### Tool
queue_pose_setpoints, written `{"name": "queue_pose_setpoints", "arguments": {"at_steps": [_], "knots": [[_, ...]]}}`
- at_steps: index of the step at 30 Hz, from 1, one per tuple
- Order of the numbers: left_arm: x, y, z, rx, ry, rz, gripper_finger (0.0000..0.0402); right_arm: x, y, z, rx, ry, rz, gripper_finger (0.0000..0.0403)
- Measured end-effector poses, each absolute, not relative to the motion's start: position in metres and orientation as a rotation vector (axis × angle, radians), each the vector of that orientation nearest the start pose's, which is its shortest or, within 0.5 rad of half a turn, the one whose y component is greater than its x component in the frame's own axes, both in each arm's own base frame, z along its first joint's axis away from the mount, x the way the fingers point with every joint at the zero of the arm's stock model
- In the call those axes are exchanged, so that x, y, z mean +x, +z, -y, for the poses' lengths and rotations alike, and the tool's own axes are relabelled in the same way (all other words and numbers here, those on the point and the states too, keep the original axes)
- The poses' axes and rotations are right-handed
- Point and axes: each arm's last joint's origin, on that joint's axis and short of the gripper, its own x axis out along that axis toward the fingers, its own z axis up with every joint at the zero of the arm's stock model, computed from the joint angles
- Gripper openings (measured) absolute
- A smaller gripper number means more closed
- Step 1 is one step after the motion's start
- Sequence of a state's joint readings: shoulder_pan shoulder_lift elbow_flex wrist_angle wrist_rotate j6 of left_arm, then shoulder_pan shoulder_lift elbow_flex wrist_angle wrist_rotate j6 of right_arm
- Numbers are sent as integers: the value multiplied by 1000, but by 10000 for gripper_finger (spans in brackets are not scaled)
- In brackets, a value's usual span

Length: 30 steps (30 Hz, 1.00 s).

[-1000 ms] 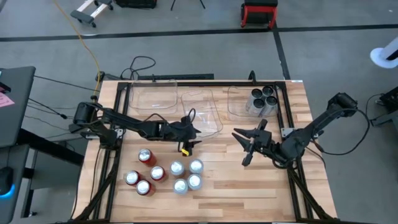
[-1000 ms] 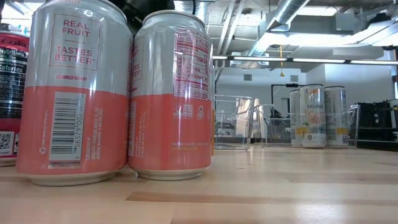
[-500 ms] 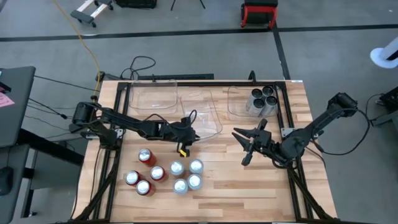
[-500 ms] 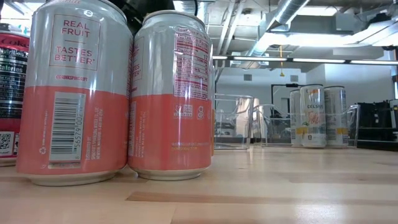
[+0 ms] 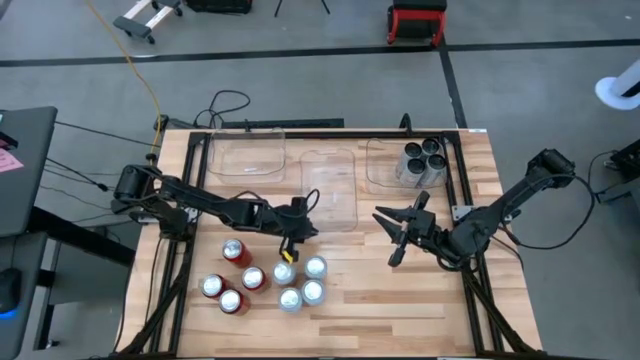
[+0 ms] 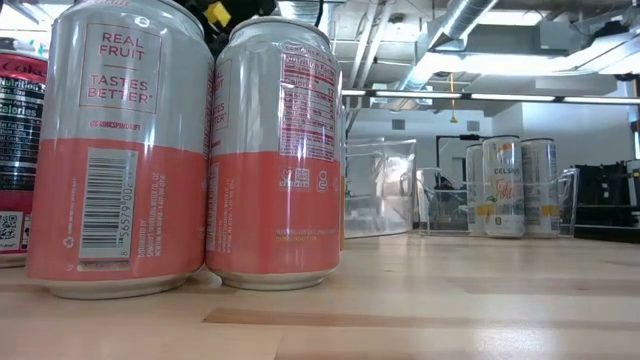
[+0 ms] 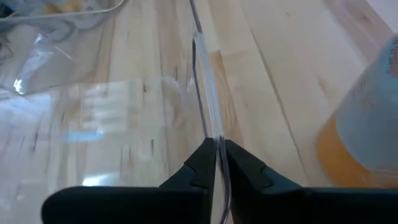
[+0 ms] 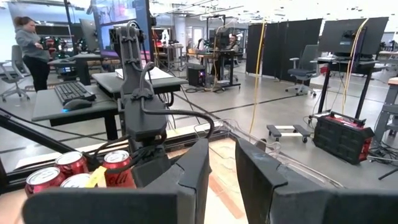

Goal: Sort soda cans
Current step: Adjust the middle transparent bin

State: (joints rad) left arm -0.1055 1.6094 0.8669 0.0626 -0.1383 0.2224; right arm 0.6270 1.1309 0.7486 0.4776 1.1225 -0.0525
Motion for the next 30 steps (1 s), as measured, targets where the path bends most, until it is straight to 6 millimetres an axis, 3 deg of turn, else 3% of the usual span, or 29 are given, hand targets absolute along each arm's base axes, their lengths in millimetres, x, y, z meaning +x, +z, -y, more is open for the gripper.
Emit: {"name": "queue_pose_setpoints", "arguments": {"at_steps": [25, 30], "knots": [[321, 222, 30, 258, -18, -624, 29, 211, 310, -113, 69, -522, 38, 98], [312, 235, 27, 237, 27, -612, 68, 211, 310, -113, 70, -522, 38, 98]]}}
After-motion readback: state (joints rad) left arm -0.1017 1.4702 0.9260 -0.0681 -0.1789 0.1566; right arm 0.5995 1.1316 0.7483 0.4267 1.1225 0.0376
